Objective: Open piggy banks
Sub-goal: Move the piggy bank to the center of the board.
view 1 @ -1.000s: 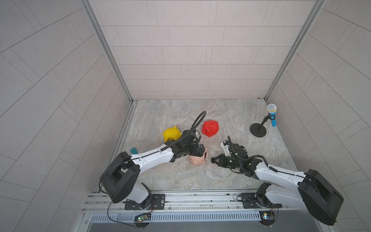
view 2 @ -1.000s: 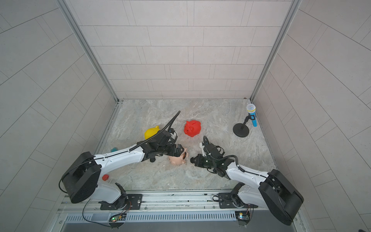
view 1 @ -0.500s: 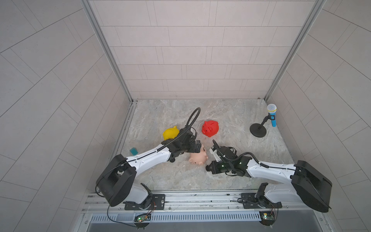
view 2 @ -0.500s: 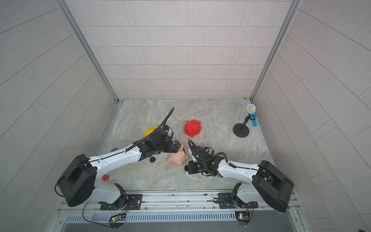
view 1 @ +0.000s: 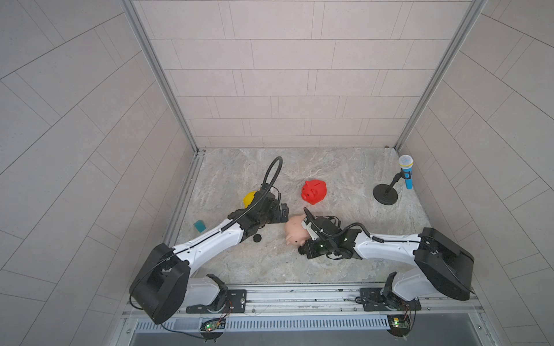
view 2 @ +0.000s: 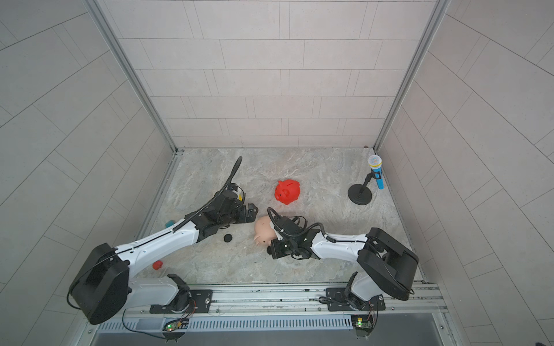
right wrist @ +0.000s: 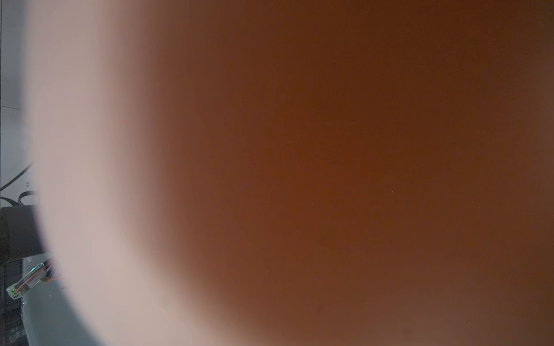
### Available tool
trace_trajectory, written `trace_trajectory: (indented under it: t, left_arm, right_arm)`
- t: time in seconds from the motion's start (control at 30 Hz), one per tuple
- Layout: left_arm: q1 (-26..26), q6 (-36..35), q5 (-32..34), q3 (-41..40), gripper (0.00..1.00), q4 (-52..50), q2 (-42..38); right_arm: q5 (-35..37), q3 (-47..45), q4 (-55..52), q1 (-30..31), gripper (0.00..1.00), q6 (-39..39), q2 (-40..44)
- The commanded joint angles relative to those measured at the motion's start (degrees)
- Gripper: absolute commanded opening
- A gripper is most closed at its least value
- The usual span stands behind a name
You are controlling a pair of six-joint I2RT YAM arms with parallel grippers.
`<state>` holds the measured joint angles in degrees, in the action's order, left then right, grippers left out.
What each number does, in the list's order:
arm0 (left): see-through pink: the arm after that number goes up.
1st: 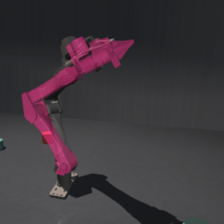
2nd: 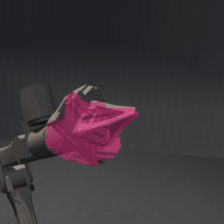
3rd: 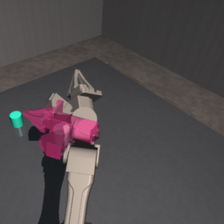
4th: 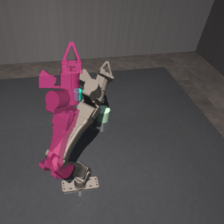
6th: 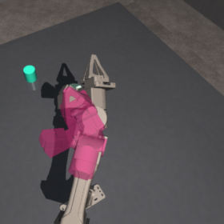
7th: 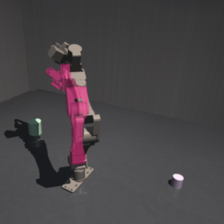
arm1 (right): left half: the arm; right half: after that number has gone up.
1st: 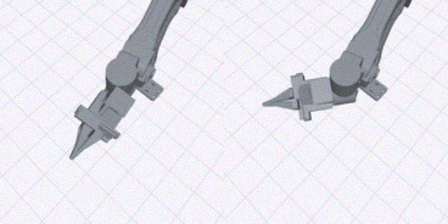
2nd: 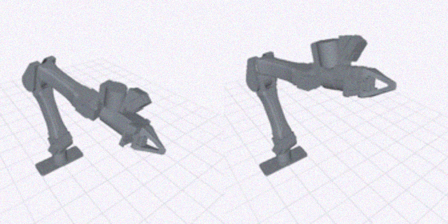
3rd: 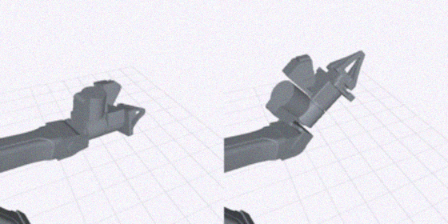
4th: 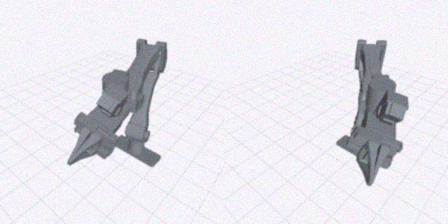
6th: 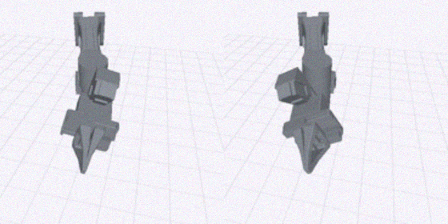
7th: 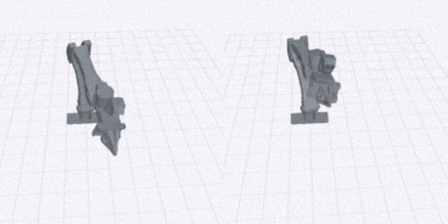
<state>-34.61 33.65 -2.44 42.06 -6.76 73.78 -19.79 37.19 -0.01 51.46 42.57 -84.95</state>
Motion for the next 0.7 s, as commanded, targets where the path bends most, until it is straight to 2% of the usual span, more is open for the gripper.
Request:
trace_trajectory:
  t: [0.0, 0.1, 0.43, 0.67]
  left_arm:
    - [1.14, -0.29, 0.99, -0.98, 1.00, -0.23, -2.38]
    - [2.06, -0.52, 1.78, -1.69, 1.00, -1.38, -4.28]
    - [4.37, -0.78, 3.07, -4.33, 1.00, -2.03, -8.29]
    - [4.81, -0.87, 3.06, -4.88, 1.00, -2.46, -9.13]
  right_arm:
    - [2.66, 4.07, -2.02, -0.46, 0.00, -3.62, -2.38]
    - [2.24, 7.79, -5.03, -0.38, 0.00, -5.68, -5.38]
    - [1.57, 13.19, -5.71, -0.17, 0.00, -8.61, -12.60]
    - [1.35, 19.31, -6.20, -2.83, 0.00, -10.43, -17.15]
